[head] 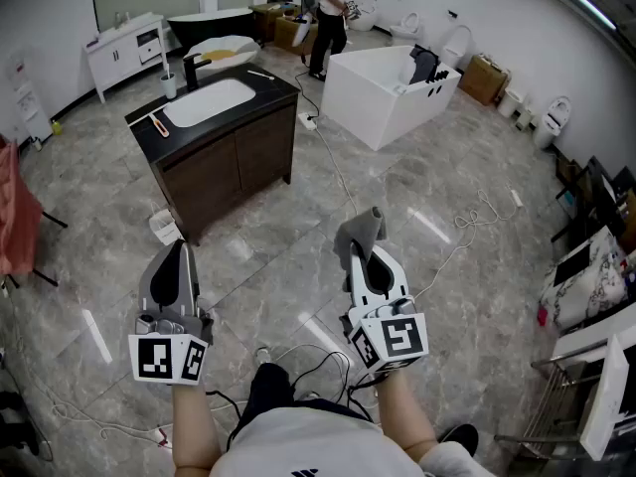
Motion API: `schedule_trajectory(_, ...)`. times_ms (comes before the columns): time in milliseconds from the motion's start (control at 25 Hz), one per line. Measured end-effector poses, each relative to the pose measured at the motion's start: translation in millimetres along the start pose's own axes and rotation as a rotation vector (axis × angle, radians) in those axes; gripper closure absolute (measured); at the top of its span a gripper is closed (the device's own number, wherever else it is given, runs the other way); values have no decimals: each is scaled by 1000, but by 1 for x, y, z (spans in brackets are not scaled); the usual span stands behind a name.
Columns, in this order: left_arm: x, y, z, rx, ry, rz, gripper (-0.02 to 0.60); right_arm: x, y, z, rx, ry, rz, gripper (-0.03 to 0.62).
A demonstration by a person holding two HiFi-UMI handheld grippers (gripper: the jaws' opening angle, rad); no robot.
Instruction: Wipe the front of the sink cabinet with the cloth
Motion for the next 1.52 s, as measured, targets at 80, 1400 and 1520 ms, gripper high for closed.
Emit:
schedule_trajectory(80,1,2,-2,1,-8,0,575,0,1,1,4,1,-1,586)
schedule_trajectory(1400,57,140,-109,90,-27,48,575,16,177,-21,2,-18,11,597)
schedule_trajectory(1520,63,145,-111,94,-36,42,576,14,183,-20,2,-9,17,597)
Point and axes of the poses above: the fingertips, and each gripper's own axes: y forward along the fingers, z to its right, x out of its underside, the point moved 2 cm from there along -y, backward along the fingers, and after that the axes turned 11 degrees about y, right-handed, at the moved point
